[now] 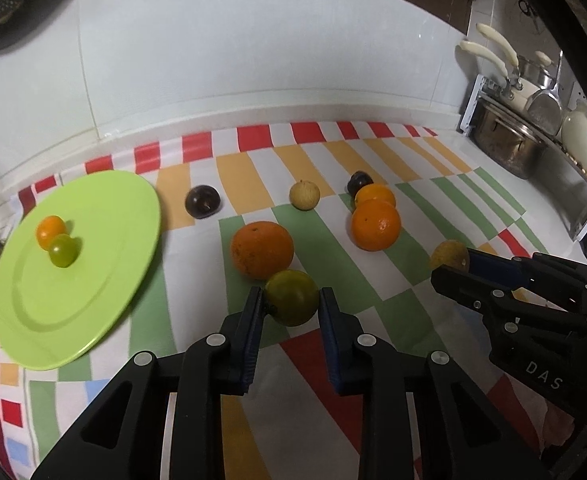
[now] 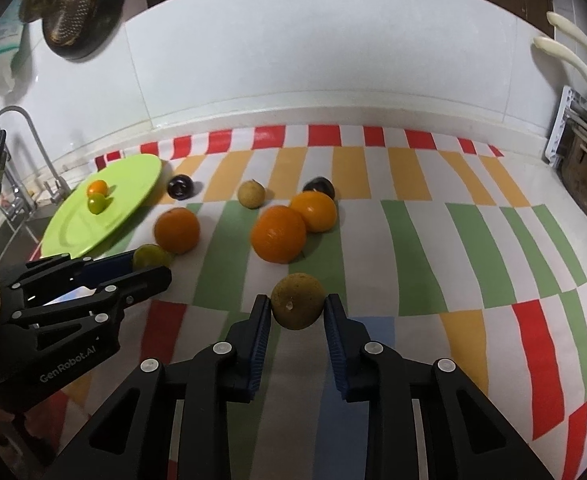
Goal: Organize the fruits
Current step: 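Grasp the brown round fruit with the right tool while the left tool grasps an olive-green fruit, then carry both fruits onto the lime-green plate and open both tools, then withdraw both open tools from the plate toward the oranges, then close the right tool on a large orange while the left tool approaches another orange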
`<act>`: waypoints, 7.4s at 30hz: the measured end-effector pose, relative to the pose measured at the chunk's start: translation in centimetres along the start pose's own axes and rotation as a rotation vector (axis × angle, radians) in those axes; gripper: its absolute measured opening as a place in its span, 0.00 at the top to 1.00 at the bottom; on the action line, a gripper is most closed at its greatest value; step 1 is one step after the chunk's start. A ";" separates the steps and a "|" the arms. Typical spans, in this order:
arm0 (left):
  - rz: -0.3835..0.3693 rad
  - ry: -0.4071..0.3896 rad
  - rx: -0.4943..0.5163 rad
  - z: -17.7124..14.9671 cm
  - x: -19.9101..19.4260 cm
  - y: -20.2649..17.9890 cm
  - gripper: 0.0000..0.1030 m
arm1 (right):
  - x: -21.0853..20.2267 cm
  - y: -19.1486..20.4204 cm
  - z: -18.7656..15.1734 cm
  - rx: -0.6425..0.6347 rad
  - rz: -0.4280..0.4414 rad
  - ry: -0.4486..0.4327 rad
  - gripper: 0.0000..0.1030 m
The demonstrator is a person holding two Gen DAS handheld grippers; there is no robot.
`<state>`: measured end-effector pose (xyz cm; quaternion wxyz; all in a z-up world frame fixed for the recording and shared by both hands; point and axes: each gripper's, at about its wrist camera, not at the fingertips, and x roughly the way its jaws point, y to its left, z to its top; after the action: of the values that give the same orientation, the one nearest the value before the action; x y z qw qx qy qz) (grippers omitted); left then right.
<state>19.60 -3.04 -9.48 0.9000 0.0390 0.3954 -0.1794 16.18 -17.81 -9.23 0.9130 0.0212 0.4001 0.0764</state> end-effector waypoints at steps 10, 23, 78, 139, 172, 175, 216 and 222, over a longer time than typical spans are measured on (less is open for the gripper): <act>0.025 -0.075 -0.009 -0.7 -4.6 -0.2 0.73 | -3.6 1.8 0.1 -0.038 0.030 -0.065 0.72; 0.076 -0.130 -0.056 -2.3 -9.9 0.5 0.73 | -7.5 4.9 0.0 -0.103 0.089 -0.131 0.72; 0.267 -0.091 -0.192 -1.2 -7.0 17.7 0.73 | 4.9 19.3 7.6 -0.279 0.304 -0.024 0.72; 0.195 -0.282 -0.006 -0.8 -14.6 4.6 0.27 | -9.3 7.9 2.5 -0.073 -0.018 -0.256 0.48; 0.029 -0.129 0.173 1.7 -1.7 2.7 0.32 | -0.5 3.0 2.4 -0.076 -0.110 -0.094 0.48; 0.014 -0.108 0.161 1.9 -0.6 2.9 0.34 | 0.7 2.7 2.5 -0.075 -0.102 -0.073 0.48; -0.043 -0.023 0.073 3.1 2.3 2.7 0.60 | 3.8 1.5 3.8 -0.025 -0.009 0.002 0.62; -0.008 -0.067 0.047 2.9 -0.8 3.3 0.60 | 1.9 2.5 4.3 -0.039 0.011 -0.030 0.62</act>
<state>22.33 -0.33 -7.20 0.9108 0.0523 0.3608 -0.1935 20.33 -14.97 -7.47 0.9187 0.0069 0.3848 0.0886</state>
